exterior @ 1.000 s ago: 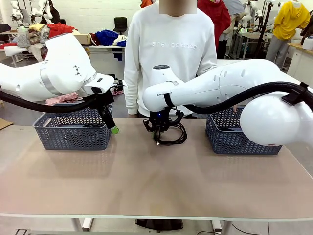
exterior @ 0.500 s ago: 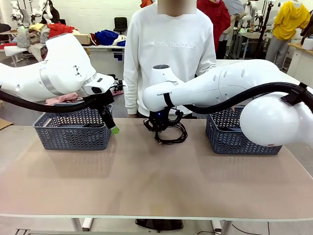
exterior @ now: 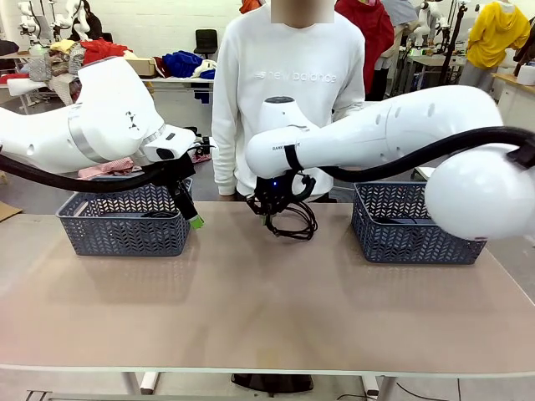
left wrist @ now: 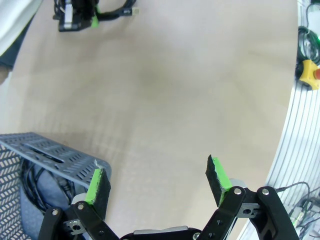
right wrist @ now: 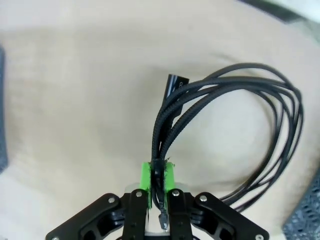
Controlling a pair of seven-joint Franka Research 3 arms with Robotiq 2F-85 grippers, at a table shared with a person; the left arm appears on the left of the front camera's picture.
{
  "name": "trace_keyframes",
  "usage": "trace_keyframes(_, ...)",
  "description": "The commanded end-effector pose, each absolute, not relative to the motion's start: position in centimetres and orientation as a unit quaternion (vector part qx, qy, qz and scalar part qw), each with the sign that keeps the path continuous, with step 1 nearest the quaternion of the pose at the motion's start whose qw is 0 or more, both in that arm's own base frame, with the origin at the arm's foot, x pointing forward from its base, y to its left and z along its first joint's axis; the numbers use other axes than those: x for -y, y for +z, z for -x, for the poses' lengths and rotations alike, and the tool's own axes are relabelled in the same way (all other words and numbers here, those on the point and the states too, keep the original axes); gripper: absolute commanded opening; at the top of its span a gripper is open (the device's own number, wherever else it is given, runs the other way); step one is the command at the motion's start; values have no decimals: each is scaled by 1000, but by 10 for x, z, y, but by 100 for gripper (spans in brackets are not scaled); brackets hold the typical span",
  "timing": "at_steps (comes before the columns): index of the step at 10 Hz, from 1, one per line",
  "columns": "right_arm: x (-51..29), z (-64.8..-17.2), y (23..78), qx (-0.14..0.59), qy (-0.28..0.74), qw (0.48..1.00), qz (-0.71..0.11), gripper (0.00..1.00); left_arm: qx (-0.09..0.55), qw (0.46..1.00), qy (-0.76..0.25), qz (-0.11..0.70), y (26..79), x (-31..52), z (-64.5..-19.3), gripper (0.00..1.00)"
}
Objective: Organize the cables according to human instructions.
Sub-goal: Pick up a bundle of cables and place it in the basket indicated by the human.
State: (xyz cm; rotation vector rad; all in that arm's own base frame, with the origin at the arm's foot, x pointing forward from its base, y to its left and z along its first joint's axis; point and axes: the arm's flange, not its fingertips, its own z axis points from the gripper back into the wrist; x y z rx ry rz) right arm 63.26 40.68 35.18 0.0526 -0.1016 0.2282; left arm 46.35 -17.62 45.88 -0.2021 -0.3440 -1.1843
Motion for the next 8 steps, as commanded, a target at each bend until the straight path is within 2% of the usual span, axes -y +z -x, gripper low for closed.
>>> trace_keyframes(1, -384, -607, 379, 43, 241, 969, -21, 0, 159, 811, -555, 95, 459, 174, -465, 100)
trace_keyframes(4, -370, -586, 421, 32, 401, 916, -7, 0, 159, 811, -555, 95, 459, 174, -465, 100)
trace_keyframes(8, -321, -574, 479, 68, 548, 834, 17, 0, 159, 811, -555, 95, 459, 174, -465, 100)
